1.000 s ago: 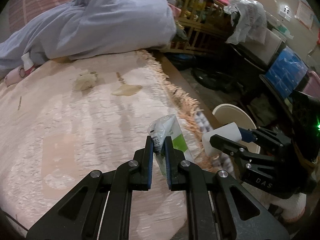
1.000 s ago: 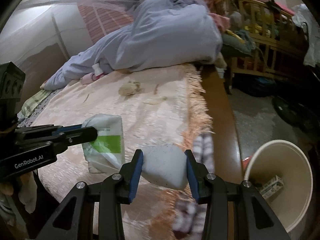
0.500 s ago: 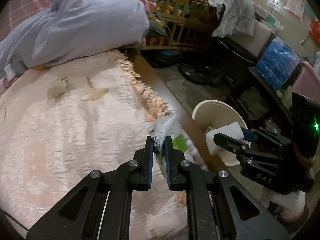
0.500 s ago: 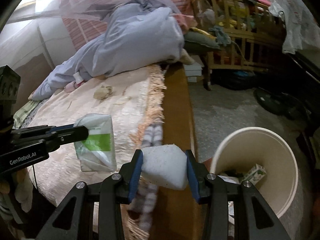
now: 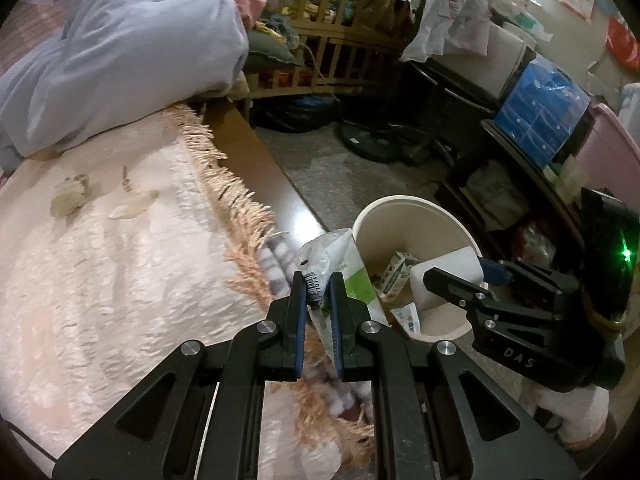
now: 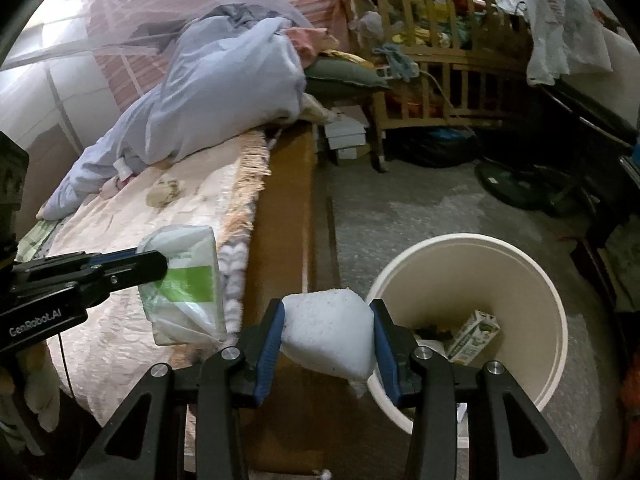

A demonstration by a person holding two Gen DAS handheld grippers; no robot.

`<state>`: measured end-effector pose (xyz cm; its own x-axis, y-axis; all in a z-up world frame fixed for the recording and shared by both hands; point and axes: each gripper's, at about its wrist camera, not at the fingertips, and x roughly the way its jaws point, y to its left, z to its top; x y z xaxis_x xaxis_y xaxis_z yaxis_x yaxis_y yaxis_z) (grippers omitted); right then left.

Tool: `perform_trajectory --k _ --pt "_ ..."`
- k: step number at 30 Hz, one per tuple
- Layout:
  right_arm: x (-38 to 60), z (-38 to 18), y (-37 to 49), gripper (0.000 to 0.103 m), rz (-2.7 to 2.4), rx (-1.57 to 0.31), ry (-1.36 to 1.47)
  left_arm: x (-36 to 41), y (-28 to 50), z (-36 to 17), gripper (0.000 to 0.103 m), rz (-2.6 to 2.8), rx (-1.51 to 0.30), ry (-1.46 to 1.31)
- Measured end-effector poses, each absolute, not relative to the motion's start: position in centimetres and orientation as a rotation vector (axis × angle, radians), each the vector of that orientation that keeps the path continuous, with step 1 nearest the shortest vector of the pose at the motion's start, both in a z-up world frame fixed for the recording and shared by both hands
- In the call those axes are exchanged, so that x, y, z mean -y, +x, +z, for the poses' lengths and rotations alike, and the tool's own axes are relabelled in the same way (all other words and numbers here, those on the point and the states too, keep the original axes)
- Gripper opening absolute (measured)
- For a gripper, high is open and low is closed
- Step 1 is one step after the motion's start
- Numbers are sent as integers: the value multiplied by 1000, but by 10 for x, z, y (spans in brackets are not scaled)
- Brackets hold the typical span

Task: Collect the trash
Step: 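Carry the tissue pack and foam block over the white bucket with both tools, then open both grippers to drop the tissue pack and foam block into the bucket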

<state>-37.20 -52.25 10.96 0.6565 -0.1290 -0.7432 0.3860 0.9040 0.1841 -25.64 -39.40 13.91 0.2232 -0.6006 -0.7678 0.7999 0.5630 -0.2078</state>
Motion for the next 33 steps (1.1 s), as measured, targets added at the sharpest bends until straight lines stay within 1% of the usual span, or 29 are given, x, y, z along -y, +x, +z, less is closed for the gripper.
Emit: perform_trajectory --k 19,30,33 --pt "579 86 -401 41 -435 -797 438 446 -260 120 8 -1034 -952 288" --pt "606 71 -413 41 -507 -806 519 488 -262 98 8 -1094 -1011 272" --pt "611 68 -416 43 -525 -810 534 499 -264 91 8 -1109 -1031 274"
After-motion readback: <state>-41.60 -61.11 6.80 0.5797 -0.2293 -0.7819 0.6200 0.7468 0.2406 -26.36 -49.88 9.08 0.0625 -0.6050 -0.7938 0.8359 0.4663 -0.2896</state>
